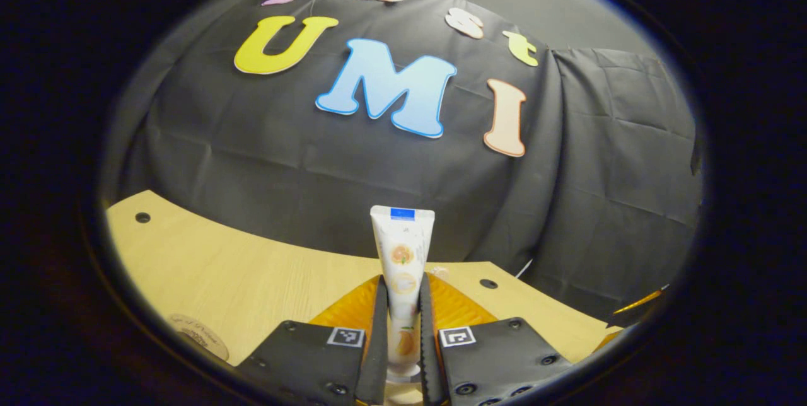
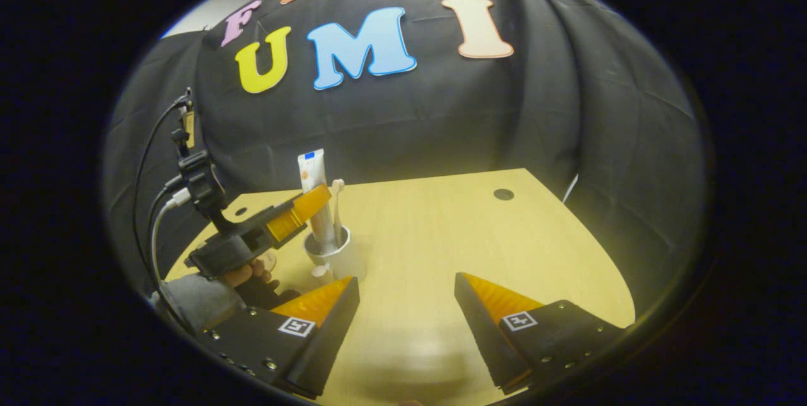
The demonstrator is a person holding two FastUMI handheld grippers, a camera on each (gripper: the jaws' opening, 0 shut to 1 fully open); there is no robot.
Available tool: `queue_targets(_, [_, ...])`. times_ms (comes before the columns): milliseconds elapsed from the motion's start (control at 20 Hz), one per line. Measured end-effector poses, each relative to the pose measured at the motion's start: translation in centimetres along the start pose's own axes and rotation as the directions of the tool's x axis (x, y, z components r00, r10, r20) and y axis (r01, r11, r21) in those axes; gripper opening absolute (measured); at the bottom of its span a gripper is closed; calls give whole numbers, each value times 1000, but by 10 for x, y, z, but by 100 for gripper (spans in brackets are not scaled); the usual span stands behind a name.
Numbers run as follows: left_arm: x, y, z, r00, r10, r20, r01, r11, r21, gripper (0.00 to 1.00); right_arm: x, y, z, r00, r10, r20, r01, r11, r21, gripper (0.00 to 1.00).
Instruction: Put the toothbrush and toothpaste on the desktop into the cup, then pick up the cup and place it on the coaster on the desktop.
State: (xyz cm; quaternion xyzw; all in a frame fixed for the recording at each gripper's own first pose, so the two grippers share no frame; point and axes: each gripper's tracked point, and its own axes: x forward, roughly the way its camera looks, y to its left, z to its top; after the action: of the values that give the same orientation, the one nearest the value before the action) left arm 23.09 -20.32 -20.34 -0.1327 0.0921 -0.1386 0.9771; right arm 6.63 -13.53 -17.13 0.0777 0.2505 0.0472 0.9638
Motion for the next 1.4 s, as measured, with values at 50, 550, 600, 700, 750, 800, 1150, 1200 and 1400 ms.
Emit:
queue_targets(50, [1, 3, -3, 1000, 11, -7, -11, 1000, 1, 32, -1, -2, 0, 1000, -4, 1, 4, 1000, -3, 92])
queue_targets(550, [-34, 2, 17, 1000, 1, -14, -2, 995, -102, 96, 5, 25, 1, 1000, 24, -17, -24, 1000, -12, 92])
queue_targets(600, [-38, 3, 22, 1000, 1, -13, -3, 995, -98, 96, 6, 31, 2, 999, 32, -25, -33, 999, -17, 92])
queue_targets(700, [-46, 5, 32, 1000, 4, -9, -5, 997, -81, 96, 10, 42, 4, 998, 48, -37, -49, 998, -27, 92])
queue_targets(750, [-49, 6, 36, 1000, 3, -12, -4, 997, -71, 96, 14, 46, 5, 997, 51, -50, -52, 998, -33, 92])
queue_targets(800, [-54, 7, 41, 1000, 2, -12, -3, 998, -65, 96, 18, 50, 5, 997, 52, -63, -55, 998, -40, 92])
queue_targets(1150, [-91, 35, 78, 997, 72, -2, -72, 997, 13, 96, 43, 86, 2, 982, 92, -162, -107, 990, -87, 92])
queue_targets(1200, [-96, 39, 80, 997, 82, -5, -82, 996, 26, 96, 47, 92, 2, 980, 97, -171, -114, 989, -94, 92])
queue_targets(1400, [-115, 62, 84, 989, 137, -48, -135, 990, 43, 96, 64, 104, -10, 965, 94, -243, -131, 981, -141, 92])
